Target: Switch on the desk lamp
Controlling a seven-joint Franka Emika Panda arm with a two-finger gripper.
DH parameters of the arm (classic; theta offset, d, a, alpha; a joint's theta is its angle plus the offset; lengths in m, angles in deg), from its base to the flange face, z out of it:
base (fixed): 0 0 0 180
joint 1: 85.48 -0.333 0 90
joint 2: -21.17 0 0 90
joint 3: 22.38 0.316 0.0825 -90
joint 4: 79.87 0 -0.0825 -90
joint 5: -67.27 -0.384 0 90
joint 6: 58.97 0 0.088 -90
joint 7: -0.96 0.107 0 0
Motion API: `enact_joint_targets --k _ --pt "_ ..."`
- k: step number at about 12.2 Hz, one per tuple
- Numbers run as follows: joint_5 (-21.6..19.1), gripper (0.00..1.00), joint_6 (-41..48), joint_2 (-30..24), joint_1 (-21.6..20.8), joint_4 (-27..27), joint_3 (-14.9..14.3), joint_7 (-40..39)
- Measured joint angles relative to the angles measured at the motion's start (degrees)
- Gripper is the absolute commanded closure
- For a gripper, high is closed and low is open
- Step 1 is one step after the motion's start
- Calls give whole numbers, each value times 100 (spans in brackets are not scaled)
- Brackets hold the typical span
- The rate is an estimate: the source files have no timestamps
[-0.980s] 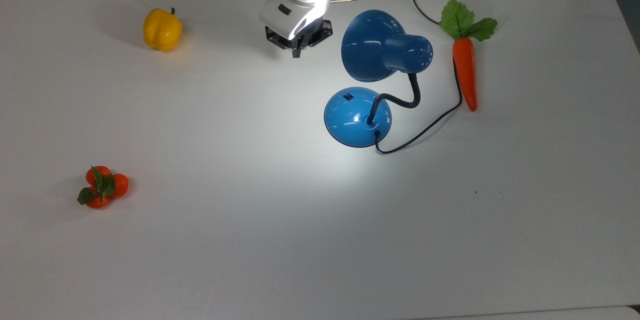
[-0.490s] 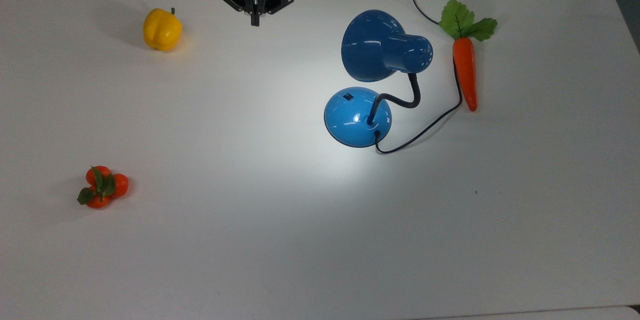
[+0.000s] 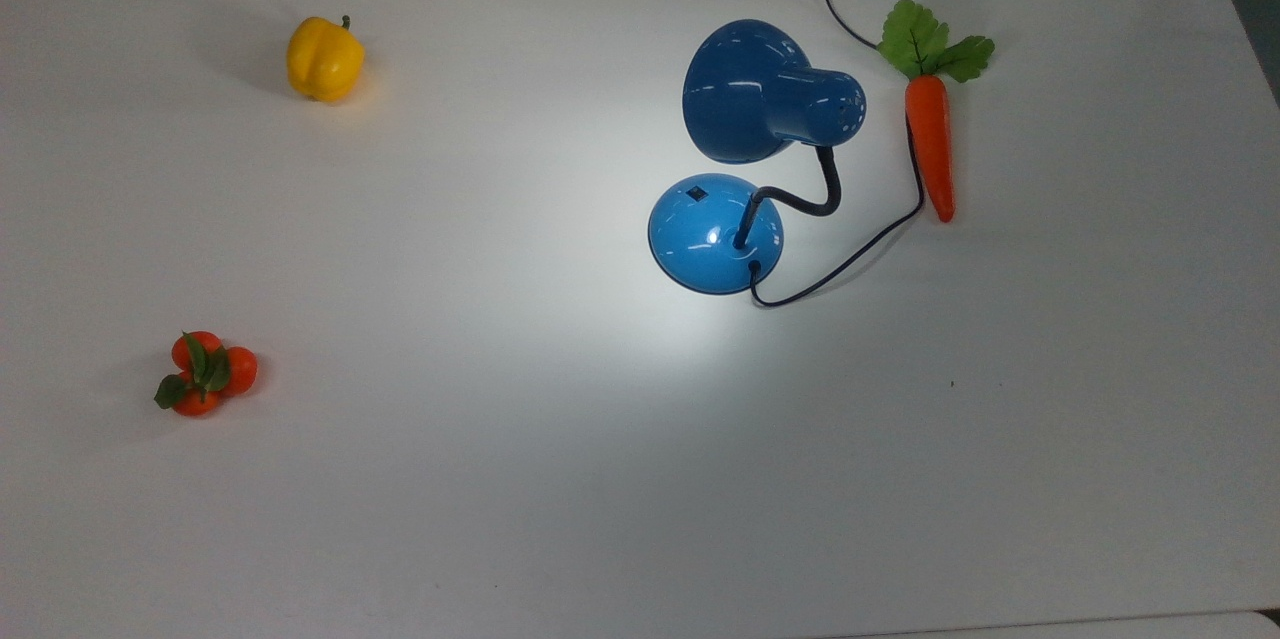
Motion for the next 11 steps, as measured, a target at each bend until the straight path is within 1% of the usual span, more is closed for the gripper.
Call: enact_joint_targets --k 1,2,3,4,7,11 --pt "-31 66 116 -1 22 -108 -1 1" --pt "-41 40 222 -1 49 -186 -3 1" --pt "-44 9 309 -1 103 -261 -4 -1" --pt "-45 0 334 -1 159 -285 -4 -33" --pt "-44 0 338 -7 239 -295 -4 -329" --pt "-44 0 340 -30 240 -308 -4 -354"
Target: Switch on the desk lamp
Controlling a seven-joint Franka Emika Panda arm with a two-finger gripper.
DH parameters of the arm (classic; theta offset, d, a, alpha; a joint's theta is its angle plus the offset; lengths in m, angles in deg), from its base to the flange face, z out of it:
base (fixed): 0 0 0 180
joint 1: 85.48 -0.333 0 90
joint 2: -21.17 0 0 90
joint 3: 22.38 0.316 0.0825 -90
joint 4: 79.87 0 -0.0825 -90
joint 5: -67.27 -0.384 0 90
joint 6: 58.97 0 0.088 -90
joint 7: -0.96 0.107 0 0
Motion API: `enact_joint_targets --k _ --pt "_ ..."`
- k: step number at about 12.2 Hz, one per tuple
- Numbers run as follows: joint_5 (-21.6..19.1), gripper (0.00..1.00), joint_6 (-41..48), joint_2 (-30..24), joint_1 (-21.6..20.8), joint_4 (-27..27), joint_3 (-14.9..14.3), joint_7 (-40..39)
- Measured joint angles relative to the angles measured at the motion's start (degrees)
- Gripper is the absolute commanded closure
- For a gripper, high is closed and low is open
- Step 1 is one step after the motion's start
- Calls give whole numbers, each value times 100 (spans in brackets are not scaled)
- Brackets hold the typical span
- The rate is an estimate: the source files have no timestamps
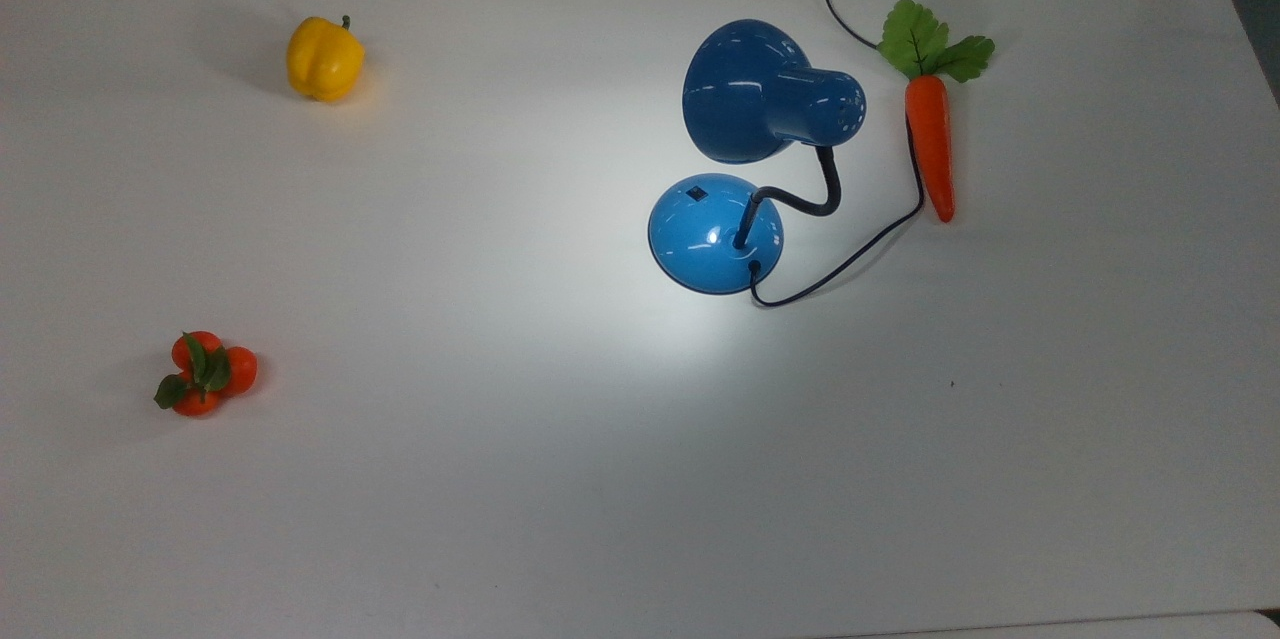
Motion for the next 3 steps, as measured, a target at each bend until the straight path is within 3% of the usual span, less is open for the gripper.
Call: enact_joint_targets --k 3 --pt "0 0 0 -17 0 -3 0 -1"
